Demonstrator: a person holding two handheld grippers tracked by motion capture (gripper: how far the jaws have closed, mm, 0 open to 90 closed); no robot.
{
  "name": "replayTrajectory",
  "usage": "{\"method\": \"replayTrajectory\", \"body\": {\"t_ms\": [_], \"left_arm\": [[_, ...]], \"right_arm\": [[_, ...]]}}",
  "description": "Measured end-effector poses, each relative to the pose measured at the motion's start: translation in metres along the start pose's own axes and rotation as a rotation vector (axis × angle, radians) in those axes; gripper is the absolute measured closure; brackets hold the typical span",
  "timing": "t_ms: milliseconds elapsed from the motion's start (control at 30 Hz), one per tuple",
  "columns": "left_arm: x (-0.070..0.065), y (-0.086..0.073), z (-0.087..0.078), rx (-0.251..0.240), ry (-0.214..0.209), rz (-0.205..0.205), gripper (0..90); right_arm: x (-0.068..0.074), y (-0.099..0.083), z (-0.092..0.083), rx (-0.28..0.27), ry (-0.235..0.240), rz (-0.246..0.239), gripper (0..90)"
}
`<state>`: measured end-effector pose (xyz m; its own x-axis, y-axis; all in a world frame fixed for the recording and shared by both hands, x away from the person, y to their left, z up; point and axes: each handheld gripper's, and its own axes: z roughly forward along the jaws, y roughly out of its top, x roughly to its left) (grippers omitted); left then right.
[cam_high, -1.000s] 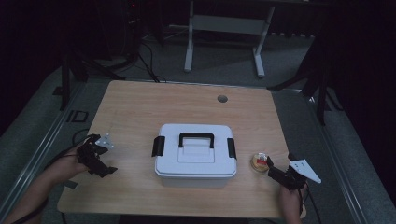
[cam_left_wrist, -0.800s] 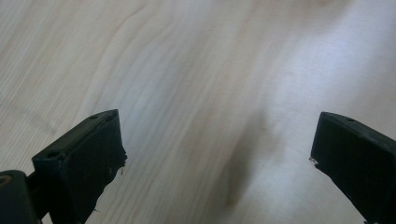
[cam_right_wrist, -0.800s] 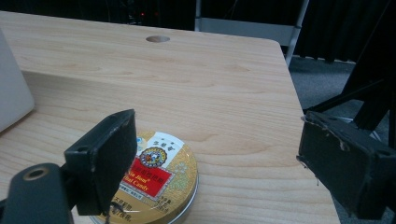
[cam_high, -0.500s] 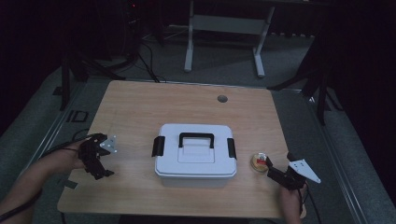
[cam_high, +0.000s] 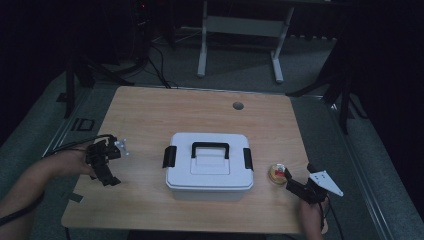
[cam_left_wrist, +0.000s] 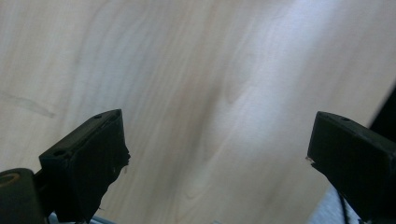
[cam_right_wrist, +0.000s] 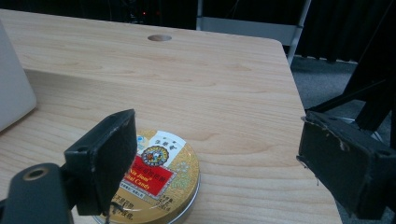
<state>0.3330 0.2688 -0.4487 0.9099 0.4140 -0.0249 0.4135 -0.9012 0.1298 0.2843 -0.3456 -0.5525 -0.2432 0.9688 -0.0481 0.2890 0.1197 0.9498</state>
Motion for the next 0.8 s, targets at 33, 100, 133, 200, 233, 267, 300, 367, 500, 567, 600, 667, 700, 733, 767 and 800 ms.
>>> {"method": "replayTrajectory", "body": {"t_ms": [33, 100, 133, 200, 233, 267, 300, 367, 500, 567, 600, 667, 700, 733, 767, 800], "left_arm": [[0.0, 0.0, 0.0, 0.0, 0.0, 0.0, 4.3], [-0.001, 0.003, -0.002, 0.016, -0.016, 0.017, 4.7], [-0.001, 0.005, -0.003, 0.017, -0.02, 0.022, 4.7], [-0.001, 0.007, -0.005, 0.025, -0.019, 0.028, 4.7], [-0.001, 0.009, -0.006, 0.029, -0.013, 0.034, 4.7], [-0.002, 0.01, -0.008, 0.025, -0.005, 0.037, 4.7], [-0.002, 0.012, -0.009, 0.026, -0.01, 0.04, 4.7], [-0.003, 0.014, -0.013, 0.02, -0.009, 0.05, 4.7], [-0.005, 0.02, -0.022, 0.017, -0.002, 0.076, 6.0], [-0.006, 0.024, -0.028, 0.018, 0.019, 0.082, 6.0], [-0.006, 0.026, -0.03, 0.017, 0.011, 0.085, 6.0], [-0.007, 0.031, -0.035, 0.017, 0.016, 0.093, 6.0], [-0.008, 0.033, -0.038, 0.021, 0.014, 0.105, 6.0], [-0.008, 0.036, -0.041, 0.018, 0.013, 0.109, 6.4], [-0.009, 0.039, -0.044, 0.014, 0.016, 0.116, 6.5], [-0.009, 0.042, -0.047, 0.007, 0.008, 0.119, 6.5]], "right_arm": [[0.0, 0.0, 0.0, 0.0, 0.0, 0.0, 11.3], [0.0, 0.0, 0.0, 0.001, 0.001, -0.002, 11.3], [0.0, 0.0, 0.0, 0.001, 0.001, -0.001, 11.3], [0.0, 0.0, 0.0, 0.002, 0.002, -0.003, 11.3], [0.001, 0.0, 0.0, 0.002, 0.003, -0.004, 11.3], [0.001, 0.0, 0.0, 0.002, 0.003, -0.004, 11.3], [0.001, 0.0, 0.0, 0.002, 0.003, -0.003, 11.3], [0.0, 0.0, 0.0, 0.002, 0.003, -0.003, 11.3], [0.001, 0.0, 0.0, 0.004, 0.005, -0.006, 11.3], [0.001, 0.0, 0.001, 0.005, 0.005, -0.007, 11.3], [0.001, 0.0, 0.001, 0.004, 0.005, -0.007, 11.3], [0.001, 0.0, 0.001, 0.005, 0.005, -0.008, 11.3], [0.001, 0.0, 0.001, 0.006, 0.004, -0.009, 11.3], [0.001, 0.0, 0.001, 0.006, 0.004, -0.009, 11.3], [0.001, 0.0, 0.001, 0.006, 0.004, -0.009, 11.3], [0.001, 0.0, 0.001, 0.006, 0.004, -0.009, 11.3]]}}
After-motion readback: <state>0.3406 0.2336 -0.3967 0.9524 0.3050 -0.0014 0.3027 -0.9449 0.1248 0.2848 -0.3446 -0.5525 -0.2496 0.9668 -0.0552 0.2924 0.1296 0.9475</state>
